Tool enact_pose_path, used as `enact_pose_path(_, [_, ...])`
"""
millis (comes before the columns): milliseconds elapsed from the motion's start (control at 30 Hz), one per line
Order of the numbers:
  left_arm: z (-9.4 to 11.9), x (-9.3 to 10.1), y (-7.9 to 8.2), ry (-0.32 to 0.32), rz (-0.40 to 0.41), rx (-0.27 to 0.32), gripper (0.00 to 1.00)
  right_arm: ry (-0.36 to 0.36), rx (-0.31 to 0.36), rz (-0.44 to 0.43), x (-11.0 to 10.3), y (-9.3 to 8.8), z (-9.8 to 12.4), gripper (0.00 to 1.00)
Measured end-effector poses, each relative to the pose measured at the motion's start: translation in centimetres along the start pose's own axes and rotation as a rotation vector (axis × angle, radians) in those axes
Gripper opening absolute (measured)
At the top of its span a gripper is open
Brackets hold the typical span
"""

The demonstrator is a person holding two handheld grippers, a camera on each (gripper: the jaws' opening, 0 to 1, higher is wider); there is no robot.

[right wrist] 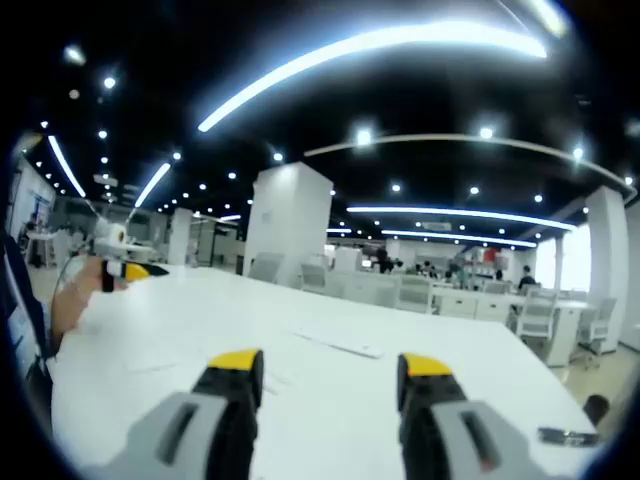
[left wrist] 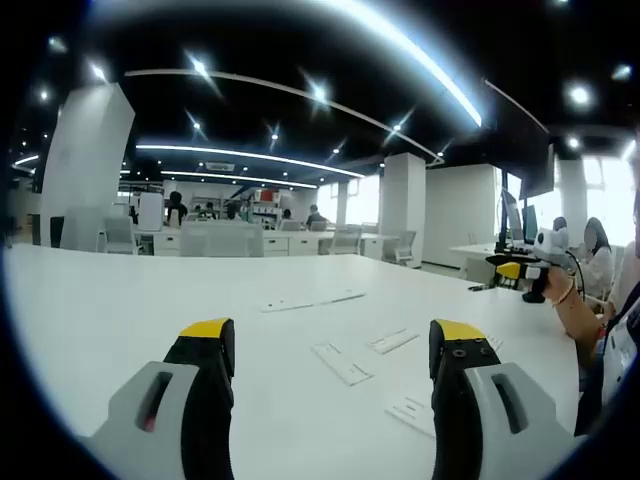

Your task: Locate the socket holder cover, grip the socket holder cover, clip it into the socket holder slot.

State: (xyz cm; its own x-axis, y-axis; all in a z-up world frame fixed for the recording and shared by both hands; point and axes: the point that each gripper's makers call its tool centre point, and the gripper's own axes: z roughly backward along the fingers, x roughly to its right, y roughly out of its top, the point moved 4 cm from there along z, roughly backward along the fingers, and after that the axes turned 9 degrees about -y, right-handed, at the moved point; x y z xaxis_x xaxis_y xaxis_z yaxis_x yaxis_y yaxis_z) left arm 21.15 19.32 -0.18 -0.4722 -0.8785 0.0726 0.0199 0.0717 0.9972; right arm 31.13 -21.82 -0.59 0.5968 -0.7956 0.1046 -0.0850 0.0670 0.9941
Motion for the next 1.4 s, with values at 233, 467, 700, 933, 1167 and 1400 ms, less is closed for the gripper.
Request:
enact_pose_path(233, [-0.1,-0.1,0.1,-0.009,0.003,-0.002,0.79,-0.002,-0.008,-0.012,0.2,-0.2,-0.2,0.55])
enact_pose_path(467, [-0.1,0.1,0.2,-0.029,0.009,0.000,0.79,-0.015,-0.002,-0.019,0.6,-0.1,-0.2,0.54])
enact_pose_path(700, [-0.3,0.9,0.2,-0.064,0.006,-0.001,0.79,-0.006,0.010,-0.021,0.5,0.0,-0.2,0.54])
enact_pose_path(933, [-0.5,0.9,-0.2,-0.080,0.003,-0.016,0.79,0.012,-0.011,-0.035,0.5,-0.7,-0.6,0.54])
enact_pose_path(1167, [-0.6,2.4,-0.1,-0.138,-0.026,-0.020,0.79,0.070,0.018,-0.046,0.0,0.2,-0.1,0.54])
enact_pose_path(1400, [-0.5,3.1,0.0,-0.171,-0.044,-0.032,0.79,0.157,0.020,-0.052,-1.0,0.3,0.0,0.53])
